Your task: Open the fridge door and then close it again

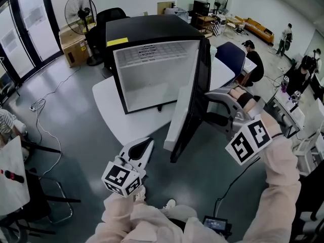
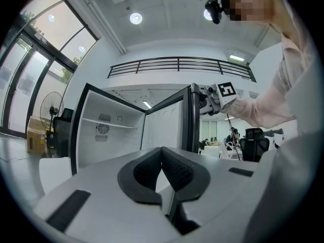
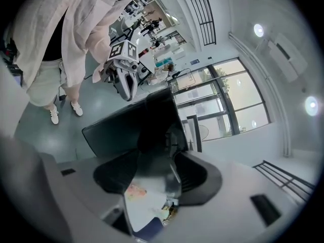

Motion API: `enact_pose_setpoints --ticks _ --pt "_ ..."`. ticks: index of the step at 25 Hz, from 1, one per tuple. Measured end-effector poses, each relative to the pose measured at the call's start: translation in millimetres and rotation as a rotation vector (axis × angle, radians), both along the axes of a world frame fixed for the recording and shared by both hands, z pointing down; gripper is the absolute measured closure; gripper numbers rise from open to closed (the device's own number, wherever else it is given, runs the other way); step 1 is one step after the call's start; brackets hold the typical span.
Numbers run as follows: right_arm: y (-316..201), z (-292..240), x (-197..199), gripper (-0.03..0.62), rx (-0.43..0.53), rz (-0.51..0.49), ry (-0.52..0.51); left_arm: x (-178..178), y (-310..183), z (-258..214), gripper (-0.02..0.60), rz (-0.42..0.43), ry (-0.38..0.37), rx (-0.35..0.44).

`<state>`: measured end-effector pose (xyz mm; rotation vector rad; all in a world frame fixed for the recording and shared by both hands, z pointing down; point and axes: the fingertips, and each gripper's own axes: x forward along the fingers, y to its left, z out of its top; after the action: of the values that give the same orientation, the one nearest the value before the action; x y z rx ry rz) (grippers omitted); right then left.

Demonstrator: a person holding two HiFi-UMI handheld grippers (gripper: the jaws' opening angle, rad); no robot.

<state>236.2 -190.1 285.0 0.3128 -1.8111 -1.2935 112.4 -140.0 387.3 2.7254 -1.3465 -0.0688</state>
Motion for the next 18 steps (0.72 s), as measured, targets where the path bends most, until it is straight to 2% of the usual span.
enact_pose_setpoints --ticks 8,18 --pt "-13 2 -35 0.361 0.001 0.019 0.018 -30 -17 1 0.569 0.005 0.001 0.009" --pt "-29 -4 -73 0.401 0.009 0.045 0.035 -62 -31 1 0.569 0.006 0.029 0.007"
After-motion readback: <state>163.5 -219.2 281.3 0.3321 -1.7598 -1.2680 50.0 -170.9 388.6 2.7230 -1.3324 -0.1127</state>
